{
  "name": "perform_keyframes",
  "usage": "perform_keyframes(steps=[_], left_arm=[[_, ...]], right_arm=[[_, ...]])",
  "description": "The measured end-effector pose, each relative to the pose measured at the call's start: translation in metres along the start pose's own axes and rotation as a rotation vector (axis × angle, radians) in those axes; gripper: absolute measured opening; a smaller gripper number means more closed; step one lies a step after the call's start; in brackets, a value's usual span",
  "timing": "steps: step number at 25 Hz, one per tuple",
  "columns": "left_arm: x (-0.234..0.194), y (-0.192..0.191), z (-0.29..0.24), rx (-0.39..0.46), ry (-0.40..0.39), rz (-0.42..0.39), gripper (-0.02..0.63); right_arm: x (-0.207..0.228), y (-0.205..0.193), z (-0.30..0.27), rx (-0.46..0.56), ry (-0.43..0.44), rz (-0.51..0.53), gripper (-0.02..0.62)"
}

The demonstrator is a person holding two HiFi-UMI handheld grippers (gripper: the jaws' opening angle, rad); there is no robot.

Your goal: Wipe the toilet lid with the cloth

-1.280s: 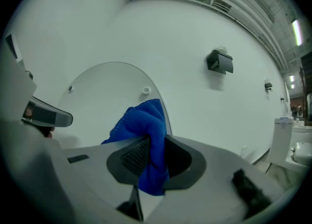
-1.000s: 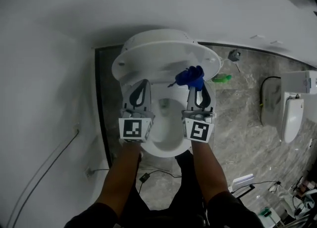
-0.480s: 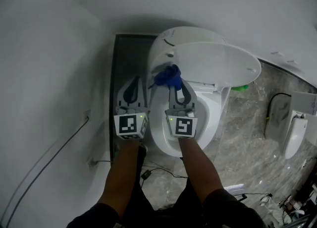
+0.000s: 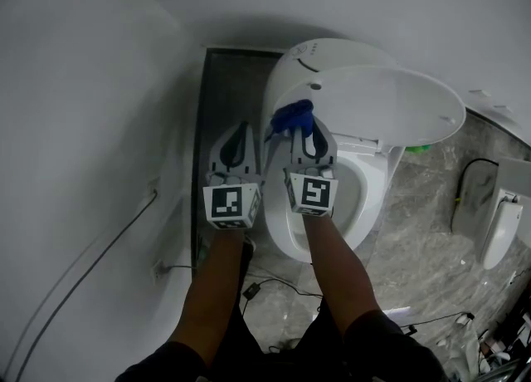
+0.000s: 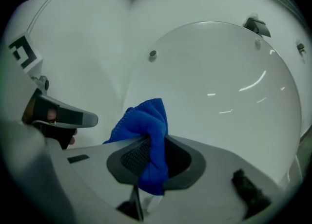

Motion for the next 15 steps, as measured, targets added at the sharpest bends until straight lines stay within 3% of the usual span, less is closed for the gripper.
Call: perform_keyframes(steps=[8,15], left_arm=[[0.049,-0.008,-0.024,-0.003,-0.115,-0.052,0.012],[0.098,-0.014,-0.043,-0.041,-0.188,-0.08,0.012]], right_arm=[[0.063,-0.003,0.019,0.003,-0.096,0.056,0.067],[0.135,-0.006,0.052,-0.016,-0.231,0.085,0.067]])
Point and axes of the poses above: the fingertips, and each gripper's own axes: z backward along the fingers, x to its right, y out of its top, the point moved 7 cm from there along z, backward along the fingers, and after that the axes turned 5 degrees about x, right-handed, at the moved point
